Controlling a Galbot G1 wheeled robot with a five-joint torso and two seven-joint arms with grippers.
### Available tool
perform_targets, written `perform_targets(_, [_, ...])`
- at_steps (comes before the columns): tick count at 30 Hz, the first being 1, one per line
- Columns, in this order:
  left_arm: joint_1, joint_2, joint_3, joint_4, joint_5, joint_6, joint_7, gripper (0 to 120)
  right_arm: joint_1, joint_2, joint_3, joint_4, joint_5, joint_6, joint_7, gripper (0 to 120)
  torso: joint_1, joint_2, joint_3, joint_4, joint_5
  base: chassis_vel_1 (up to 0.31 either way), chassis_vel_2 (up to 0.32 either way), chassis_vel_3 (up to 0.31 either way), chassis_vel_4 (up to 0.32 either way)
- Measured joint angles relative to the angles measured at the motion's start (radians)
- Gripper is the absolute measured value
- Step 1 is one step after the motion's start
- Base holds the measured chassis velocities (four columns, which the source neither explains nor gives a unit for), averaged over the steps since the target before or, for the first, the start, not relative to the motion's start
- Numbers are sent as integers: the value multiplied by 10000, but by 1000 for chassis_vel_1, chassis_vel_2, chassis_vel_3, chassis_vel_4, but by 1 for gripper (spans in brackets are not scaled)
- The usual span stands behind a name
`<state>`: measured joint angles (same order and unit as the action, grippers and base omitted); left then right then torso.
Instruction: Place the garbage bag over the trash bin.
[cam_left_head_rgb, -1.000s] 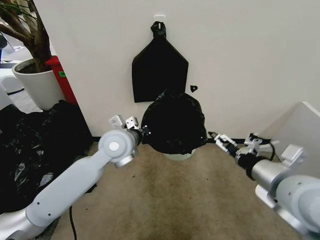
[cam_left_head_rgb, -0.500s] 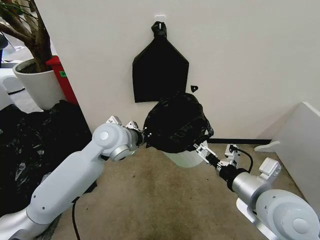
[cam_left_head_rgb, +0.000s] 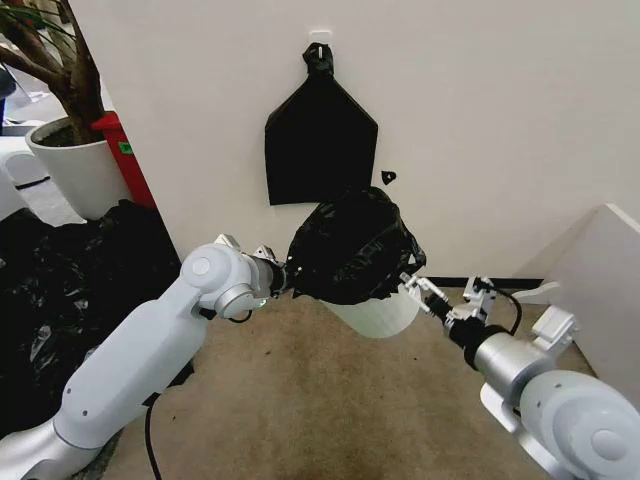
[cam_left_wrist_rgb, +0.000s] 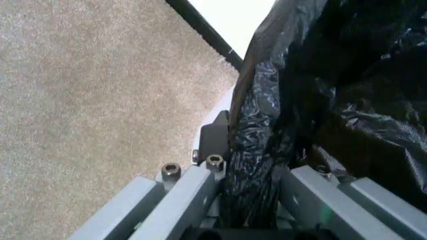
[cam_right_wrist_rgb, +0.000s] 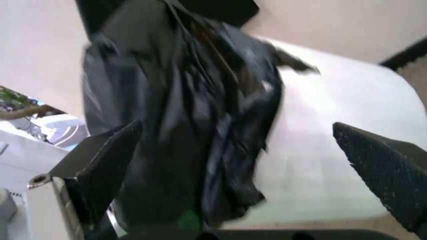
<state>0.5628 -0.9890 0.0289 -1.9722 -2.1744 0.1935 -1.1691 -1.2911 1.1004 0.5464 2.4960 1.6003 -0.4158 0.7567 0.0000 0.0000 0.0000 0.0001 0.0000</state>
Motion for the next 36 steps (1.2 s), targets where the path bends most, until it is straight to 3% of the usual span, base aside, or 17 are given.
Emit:
perform_targets(13, [62,35,-50,-155,-12,47,360,0,457,-204,41,-747,33,11,182,100,0,0,0,0,0,0,0,0,0])
perform_targets(28, [124,236,-240,-457,-181,84,590,0,-221,-41,517,-2146,-406,-343,-434,100,0,0,0,-1,1,0,0,0,0])
perform_targets(36, [80,242,-312,-517,-244,27,654,0,-453,-66,747,-2125,-383,-480,-648,100,0,0,0,-1,0,0,0,0,0])
